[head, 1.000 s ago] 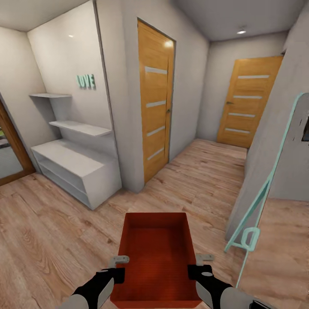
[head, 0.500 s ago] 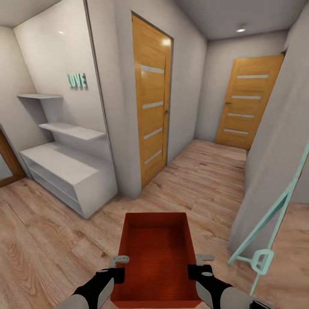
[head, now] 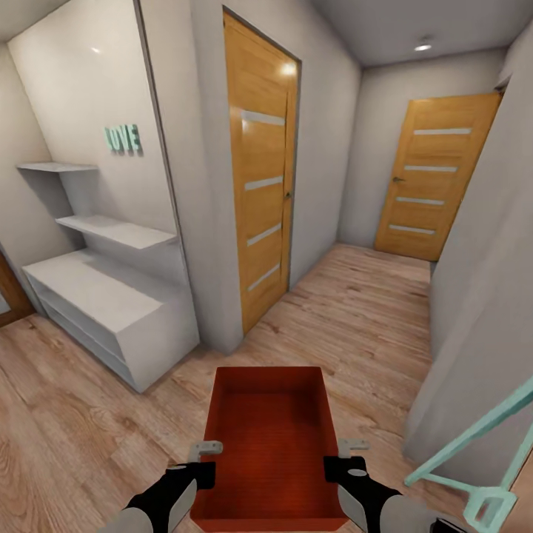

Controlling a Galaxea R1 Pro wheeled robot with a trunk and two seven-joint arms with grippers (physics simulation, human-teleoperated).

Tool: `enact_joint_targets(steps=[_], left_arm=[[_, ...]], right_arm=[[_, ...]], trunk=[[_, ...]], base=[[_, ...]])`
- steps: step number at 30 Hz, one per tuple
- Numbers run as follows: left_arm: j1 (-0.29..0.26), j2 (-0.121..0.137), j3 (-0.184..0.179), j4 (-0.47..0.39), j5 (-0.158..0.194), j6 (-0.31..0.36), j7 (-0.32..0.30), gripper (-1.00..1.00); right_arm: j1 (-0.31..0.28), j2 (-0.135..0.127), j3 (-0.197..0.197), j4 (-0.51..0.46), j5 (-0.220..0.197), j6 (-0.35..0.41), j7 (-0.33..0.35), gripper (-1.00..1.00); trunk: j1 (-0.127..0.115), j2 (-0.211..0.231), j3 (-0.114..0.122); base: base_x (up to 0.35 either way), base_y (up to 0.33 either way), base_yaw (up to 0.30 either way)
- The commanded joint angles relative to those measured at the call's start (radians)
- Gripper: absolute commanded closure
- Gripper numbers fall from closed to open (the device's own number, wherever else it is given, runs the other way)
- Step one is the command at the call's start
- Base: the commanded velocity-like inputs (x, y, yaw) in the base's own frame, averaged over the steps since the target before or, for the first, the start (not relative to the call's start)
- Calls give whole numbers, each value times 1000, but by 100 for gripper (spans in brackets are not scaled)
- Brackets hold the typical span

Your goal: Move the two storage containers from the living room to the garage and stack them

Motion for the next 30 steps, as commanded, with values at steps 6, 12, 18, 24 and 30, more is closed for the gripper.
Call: enact_joint_targets(steps=[6, 12, 18, 24, 30], left_arm=[[0, 0, -21, -2, 25, 6, 8, 100], [0, 0, -21, -2, 25, 6, 8, 100], [0, 0, -21, -2, 25, 6, 8, 100], [0, 0, -21, -2, 25, 6, 8, 100], [0, 0, -21, -2, 25, 6, 8, 100]], right_arm=[[0, -9, 18, 17, -9, -3, -5, 100], [0, -9, 19, 17, -9, -2, -4, 100], [0, -9, 19, 17, -9, -1, -4, 100], [0, -9, 19, 17, -9, -1, -4, 100], [0, -9, 19, 17, -9, -1, -4, 100]], trunk=[[1, -1, -1], [1, -1, -1], [1, -1, -1], [1, -1, -1], [1, -1, -1]], base=[[323, 0, -146], [323, 0, -281], [323, 0, -270], [323, 0, -220], [323, 0, -44]])
